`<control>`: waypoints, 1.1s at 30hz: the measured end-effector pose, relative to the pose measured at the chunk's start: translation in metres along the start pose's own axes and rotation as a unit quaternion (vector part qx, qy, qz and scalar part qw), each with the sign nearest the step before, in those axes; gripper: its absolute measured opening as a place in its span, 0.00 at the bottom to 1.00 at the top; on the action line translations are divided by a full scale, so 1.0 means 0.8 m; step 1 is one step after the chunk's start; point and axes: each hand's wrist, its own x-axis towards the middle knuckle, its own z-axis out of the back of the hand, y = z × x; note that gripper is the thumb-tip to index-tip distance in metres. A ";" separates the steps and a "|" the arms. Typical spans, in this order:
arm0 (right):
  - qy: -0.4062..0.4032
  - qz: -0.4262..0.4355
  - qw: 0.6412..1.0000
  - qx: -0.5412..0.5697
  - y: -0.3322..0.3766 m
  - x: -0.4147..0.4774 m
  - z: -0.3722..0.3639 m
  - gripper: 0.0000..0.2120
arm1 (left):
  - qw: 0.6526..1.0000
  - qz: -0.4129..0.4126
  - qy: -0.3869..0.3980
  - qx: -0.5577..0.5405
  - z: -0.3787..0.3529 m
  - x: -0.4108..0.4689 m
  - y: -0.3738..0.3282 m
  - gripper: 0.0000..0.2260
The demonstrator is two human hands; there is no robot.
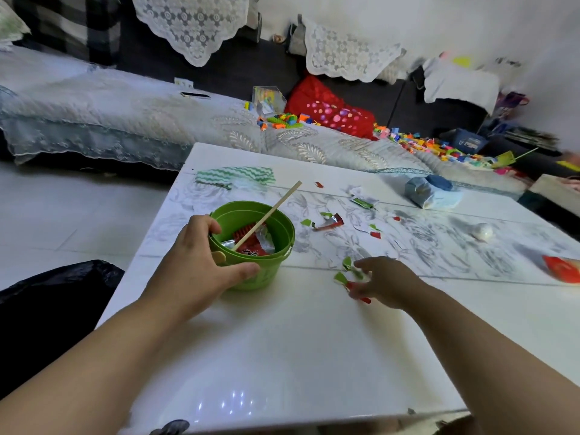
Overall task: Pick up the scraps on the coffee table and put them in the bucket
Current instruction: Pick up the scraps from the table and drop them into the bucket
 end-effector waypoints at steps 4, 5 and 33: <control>-0.016 -0.010 1.000 0.018 -0.001 0.012 -0.006 0.30 | 1.000 -0.007 0.012 0.000 -0.015 0.002 -0.010 0.30; -0.012 -0.006 1.000 0.005 0.002 0.014 -0.005 0.26 | 1.000 -0.007 0.013 -0.002 -0.017 0.002 -0.011 0.30; 0.025 -0.046 0.971 0.235 -0.003 0.041 0.011 0.08 | 0.999 -0.017 0.021 -0.030 -0.040 0.018 -0.019 0.30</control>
